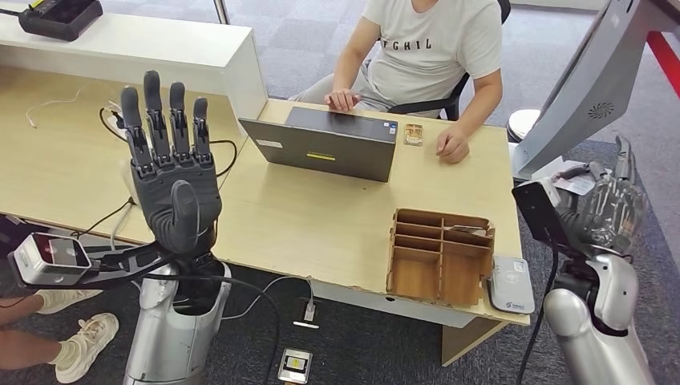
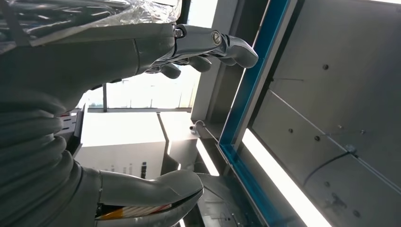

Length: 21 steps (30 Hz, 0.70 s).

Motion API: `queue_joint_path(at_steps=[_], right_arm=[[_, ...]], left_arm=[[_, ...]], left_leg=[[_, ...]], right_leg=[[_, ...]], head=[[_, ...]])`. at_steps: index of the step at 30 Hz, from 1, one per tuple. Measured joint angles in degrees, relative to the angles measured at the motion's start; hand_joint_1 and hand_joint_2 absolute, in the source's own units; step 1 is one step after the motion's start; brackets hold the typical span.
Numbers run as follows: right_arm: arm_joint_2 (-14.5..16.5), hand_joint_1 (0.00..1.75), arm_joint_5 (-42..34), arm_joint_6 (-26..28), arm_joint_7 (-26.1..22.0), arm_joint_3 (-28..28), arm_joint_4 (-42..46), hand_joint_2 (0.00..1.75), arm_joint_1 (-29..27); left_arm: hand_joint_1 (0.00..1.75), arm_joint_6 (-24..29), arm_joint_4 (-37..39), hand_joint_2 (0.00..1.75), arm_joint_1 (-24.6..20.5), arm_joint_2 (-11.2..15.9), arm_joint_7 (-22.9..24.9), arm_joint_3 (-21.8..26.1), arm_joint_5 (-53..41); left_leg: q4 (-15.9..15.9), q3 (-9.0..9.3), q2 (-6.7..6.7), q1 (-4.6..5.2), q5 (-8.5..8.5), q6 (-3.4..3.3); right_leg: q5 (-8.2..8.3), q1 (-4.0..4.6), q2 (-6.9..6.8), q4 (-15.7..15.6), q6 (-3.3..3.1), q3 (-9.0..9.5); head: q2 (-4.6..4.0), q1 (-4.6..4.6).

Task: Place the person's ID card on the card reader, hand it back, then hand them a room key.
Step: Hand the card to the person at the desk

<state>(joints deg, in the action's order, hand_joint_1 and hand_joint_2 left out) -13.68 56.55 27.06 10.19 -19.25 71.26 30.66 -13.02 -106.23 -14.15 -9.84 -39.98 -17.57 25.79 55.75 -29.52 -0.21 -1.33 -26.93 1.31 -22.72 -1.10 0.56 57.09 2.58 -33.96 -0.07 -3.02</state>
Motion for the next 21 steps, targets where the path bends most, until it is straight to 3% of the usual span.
queue_joint_path(at_steps=[21], right_arm=[[7.1,1.75,5.0,-5.6,0.8,-9.5,-21.5,1.75,18.0]], left_arm=[[0.00,-3.0,2.9,1.75,-1.7,-2.4,0.0,-0.7,-0.1]], left_leg=[[0.0,-0.03,-0.05,-0.01,0.00,0.00]], right_leg=[[0.00,0.01,-0.02,0.0,0.00,-0.02]], head=[[0.00,0.01]])
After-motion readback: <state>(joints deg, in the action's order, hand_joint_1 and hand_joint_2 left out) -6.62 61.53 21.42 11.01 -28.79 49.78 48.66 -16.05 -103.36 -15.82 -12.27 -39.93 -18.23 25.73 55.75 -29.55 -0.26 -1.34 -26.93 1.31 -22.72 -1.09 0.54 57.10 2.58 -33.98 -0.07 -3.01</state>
